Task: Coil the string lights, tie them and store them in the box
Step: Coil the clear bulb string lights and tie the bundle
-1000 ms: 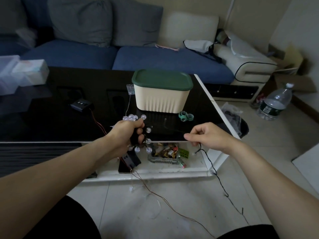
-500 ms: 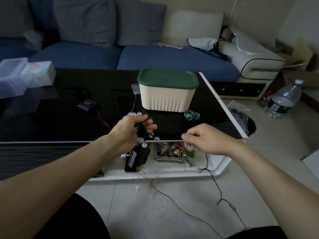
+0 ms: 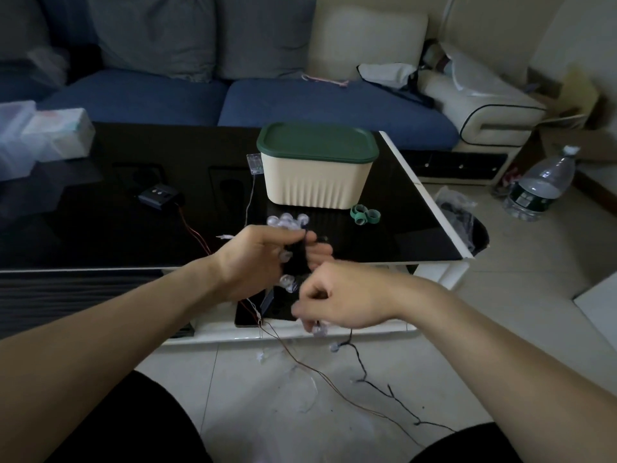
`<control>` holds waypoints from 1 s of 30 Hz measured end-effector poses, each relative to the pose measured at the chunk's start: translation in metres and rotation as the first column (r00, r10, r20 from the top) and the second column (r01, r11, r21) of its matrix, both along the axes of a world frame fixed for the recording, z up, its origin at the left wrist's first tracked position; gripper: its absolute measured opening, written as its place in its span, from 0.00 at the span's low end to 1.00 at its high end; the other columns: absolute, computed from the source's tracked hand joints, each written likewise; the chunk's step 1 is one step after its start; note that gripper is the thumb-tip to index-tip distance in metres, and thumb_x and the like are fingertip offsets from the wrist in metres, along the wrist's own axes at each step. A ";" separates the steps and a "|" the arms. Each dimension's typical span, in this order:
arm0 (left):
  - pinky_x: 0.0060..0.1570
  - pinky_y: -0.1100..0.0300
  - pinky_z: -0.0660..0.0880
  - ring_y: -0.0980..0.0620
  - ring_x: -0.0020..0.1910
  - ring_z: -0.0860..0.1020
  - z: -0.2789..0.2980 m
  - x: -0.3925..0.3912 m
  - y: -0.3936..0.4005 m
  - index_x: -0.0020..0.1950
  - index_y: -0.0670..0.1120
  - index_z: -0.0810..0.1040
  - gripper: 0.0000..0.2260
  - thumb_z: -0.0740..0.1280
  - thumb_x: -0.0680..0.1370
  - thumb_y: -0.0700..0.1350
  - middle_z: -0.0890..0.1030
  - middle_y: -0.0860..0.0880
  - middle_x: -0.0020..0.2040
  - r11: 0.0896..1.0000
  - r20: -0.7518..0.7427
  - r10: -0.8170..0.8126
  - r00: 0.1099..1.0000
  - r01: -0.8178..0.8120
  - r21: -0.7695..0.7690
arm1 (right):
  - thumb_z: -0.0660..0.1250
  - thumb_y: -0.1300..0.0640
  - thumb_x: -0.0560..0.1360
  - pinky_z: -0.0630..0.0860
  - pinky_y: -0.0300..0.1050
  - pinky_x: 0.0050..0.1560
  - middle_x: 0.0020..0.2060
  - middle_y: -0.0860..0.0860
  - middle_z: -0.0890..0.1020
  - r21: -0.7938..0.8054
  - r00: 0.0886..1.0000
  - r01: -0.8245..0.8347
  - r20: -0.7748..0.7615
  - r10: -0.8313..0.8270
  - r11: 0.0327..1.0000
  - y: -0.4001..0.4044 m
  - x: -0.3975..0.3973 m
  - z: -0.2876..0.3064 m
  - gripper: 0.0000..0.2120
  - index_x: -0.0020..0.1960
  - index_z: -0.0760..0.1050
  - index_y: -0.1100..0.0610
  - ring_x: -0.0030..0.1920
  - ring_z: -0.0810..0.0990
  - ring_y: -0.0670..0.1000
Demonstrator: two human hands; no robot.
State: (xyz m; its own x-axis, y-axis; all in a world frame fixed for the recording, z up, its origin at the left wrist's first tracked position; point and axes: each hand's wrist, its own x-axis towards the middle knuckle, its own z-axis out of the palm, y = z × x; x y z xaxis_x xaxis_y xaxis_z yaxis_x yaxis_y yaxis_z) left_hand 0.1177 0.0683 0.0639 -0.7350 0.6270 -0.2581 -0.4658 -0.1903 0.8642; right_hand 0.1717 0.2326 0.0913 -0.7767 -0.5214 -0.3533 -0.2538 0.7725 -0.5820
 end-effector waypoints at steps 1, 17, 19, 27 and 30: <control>0.52 0.52 0.75 0.45 0.51 0.80 -0.003 0.002 0.001 0.50 0.42 0.77 0.10 0.65 0.73 0.45 0.82 0.43 0.49 0.998 -0.006 -0.057 0.998 0.057 -0.037 | 0.66 0.49 0.81 0.74 0.48 0.38 0.32 0.47 0.82 -0.046 1.000 0.026 -0.008 -0.027 0.999 0.002 -0.001 0.002 0.14 0.39 0.82 0.50 0.32 0.76 0.46; 0.30 0.61 0.72 0.49 0.26 0.72 -0.014 0.007 0.010 0.34 0.42 0.73 0.16 0.64 0.81 0.46 0.74 0.46 0.28 0.936 -0.211 -0.101 0.972 0.020 -0.352 | 0.74 0.49 0.74 0.76 0.38 0.37 0.32 0.49 0.82 -0.283 0.918 0.375 -0.016 -0.395 0.883 0.075 -0.033 -0.012 0.11 0.46 0.81 0.57 0.33 0.79 0.45; 0.30 0.59 0.73 0.48 0.27 0.74 -0.016 0.001 0.007 0.36 0.42 0.73 0.14 0.66 0.80 0.45 0.74 0.45 0.30 0.944 -0.177 -0.023 0.984 -0.037 -0.328 | 0.73 0.48 0.75 0.78 0.40 0.38 0.30 0.48 0.81 -0.239 0.902 0.401 -0.065 -0.426 0.885 0.079 -0.034 -0.015 0.10 0.44 0.81 0.55 0.31 0.79 0.45; 0.32 0.56 0.72 0.47 0.27 0.73 -0.015 -0.004 0.003 0.37 0.43 0.71 0.13 0.67 0.78 0.47 0.73 0.44 0.31 0.951 -0.176 -0.079 0.981 0.021 -0.309 | 0.71 0.48 0.77 0.65 0.29 0.26 0.18 0.42 0.69 -0.300 0.798 0.465 -0.264 -0.541 0.833 0.081 -0.044 -0.018 0.14 0.42 0.80 0.59 0.21 0.67 0.41; 0.34 0.57 0.67 0.49 0.27 0.70 -0.014 -0.004 0.001 0.34 0.43 0.70 0.15 0.68 0.77 0.48 0.69 0.45 0.31 0.938 -0.202 -0.203 0.958 0.130 -0.322 | 0.71 0.49 0.78 0.65 0.25 0.26 0.18 0.41 0.70 -0.301 0.782 0.465 -0.301 -0.546 0.832 0.081 -0.046 -0.018 0.14 0.41 0.80 0.58 0.21 0.69 0.40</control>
